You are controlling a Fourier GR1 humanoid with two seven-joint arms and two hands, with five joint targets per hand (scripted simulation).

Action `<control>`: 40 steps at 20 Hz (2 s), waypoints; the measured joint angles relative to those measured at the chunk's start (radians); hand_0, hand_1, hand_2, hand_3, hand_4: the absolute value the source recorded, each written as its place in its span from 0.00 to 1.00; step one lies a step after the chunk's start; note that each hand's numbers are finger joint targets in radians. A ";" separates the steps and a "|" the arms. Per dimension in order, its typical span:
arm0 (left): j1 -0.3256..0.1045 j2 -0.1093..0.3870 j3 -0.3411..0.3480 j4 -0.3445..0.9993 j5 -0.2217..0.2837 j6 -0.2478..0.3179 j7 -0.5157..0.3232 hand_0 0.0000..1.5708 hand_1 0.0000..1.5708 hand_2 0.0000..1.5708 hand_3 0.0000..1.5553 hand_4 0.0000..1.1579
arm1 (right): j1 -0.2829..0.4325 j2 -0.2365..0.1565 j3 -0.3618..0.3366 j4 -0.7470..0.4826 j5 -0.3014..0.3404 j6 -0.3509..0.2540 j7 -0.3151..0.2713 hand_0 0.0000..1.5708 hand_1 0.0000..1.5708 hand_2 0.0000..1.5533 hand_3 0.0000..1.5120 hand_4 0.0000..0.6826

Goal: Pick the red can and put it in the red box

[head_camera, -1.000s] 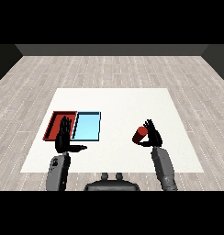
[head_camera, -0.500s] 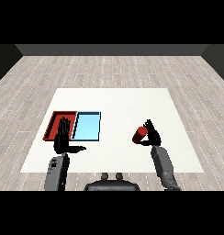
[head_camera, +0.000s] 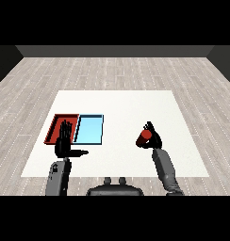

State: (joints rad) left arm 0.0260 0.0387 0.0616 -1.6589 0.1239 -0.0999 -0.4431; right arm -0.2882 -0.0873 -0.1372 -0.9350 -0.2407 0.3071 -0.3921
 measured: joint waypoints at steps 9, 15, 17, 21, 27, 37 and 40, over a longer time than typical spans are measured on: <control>-0.014 -0.003 -0.003 0.021 0.006 0.005 -0.009 0.00 0.00 0.00 0.00 0.00 | -0.017 0.032 0.025 -0.016 0.011 -0.054 0.022 0.00 0.00 0.00 0.00 0.00; 0.015 -0.007 -0.008 -0.003 0.011 -0.003 -0.015 0.00 0.00 0.00 0.00 0.00 | -0.025 0.034 0.037 -0.039 0.014 -0.081 0.071 0.00 0.00 0.00 0.00 0.00; -0.010 0.000 0.000 -0.004 0.022 -0.001 0.012 0.00 0.00 0.00 0.00 0.00 | -0.051 0.023 0.028 -0.006 0.013 -0.079 0.074 0.00 0.00 0.00 0.00 0.00; -0.009 0.005 0.009 0.014 0.026 -0.014 -0.010 0.00 0.00 0.00 0.00 0.00 | -0.063 0.024 0.029 0.029 0.034 -0.109 0.068 0.97 0.97 0.97 0.97 0.72; -0.012 0.003 0.007 0.019 0.014 -0.006 -0.017 0.00 0.00 0.00 0.00 0.00 | -0.097 0.030 0.037 0.094 0.102 -0.212 0.035 0.98 0.98 0.95 0.94 0.84; -0.009 -0.009 -0.003 0.022 0.011 0.005 -0.014 0.00 0.00 0.00 0.00 0.00 | -0.135 0.028 0.065 0.127 0.174 -0.288 0.056 0.97 0.97 0.95 0.93 0.80; -0.024 -0.011 -0.004 0.052 0.001 0.011 -0.032 0.00 0.00 0.00 0.00 0.00 | -0.098 0.029 0.077 0.068 0.182 -0.300 0.081 0.99 0.99 0.95 0.93 0.82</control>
State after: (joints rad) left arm 0.0021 0.0272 0.0574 -1.6068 0.1245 -0.0893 -0.4750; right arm -0.3865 -0.0585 -0.0605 -0.8672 -0.0584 0.0075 -0.3111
